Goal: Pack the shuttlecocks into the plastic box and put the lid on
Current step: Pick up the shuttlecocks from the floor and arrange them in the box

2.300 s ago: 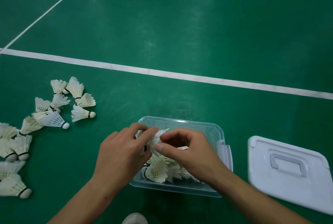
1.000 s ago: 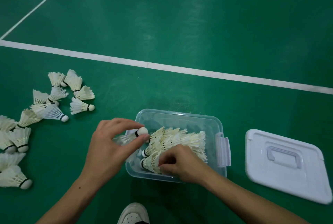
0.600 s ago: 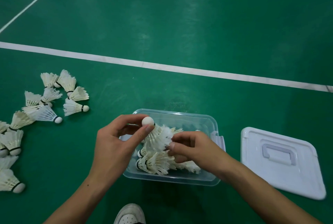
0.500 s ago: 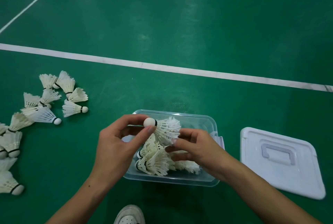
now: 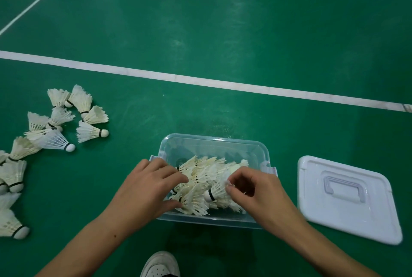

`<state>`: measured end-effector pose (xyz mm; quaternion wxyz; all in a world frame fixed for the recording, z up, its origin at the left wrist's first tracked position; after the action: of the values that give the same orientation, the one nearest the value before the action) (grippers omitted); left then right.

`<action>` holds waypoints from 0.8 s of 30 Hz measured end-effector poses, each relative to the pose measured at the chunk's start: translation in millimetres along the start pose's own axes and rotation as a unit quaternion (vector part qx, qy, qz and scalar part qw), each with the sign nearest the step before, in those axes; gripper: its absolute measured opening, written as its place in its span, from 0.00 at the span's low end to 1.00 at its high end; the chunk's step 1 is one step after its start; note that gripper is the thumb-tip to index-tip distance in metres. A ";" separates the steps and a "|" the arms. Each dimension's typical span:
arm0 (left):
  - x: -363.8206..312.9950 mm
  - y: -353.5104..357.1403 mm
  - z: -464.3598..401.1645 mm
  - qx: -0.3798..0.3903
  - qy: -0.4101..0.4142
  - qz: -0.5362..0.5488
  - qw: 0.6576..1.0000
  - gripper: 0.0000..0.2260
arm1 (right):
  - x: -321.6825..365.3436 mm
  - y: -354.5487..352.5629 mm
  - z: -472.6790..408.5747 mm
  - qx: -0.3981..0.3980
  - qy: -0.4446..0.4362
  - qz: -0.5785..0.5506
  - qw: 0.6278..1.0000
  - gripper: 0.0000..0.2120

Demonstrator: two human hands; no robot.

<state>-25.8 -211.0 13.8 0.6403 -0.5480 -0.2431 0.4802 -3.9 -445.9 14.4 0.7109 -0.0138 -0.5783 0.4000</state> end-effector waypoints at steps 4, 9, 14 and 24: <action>-3.9 13.4 -10.6 0.032 -0.002 -0.072 0.997 0.29 | -2.4 15.2 -0.6 0.019 0.011 0.040 0.999 0.05; -8.0 16.0 -20.0 0.034 -0.015 -0.059 0.998 0.26 | 1.8 32.7 -7.9 0.055 0.004 0.061 0.997 0.03; -9.6 20.1 -23.9 0.043 -0.014 -0.071 0.996 0.20 | -10.4 51.8 -20.6 0.105 0.045 0.047 0.992 0.06; -16.4 19.1 -31.8 0.063 -0.036 -0.095 0.993 0.23 | -31.9 66.2 -43.9 0.174 0.108 0.032 0.978 0.06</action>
<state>-12.7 -241.5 -9.5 0.7071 -0.4635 -0.2865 0.4507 -4.3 -400.1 -57.8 0.7477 0.0485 -0.4184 0.5134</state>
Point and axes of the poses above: each hand's wrist, its own z-axis away from the middle knuckle, its own y-axis out of the palm, x = y × z, the point moved 7 cm from there along -z, towards the middle knuckle, and after that the axes turned 11 degrees about x, right-handed, at the moved point
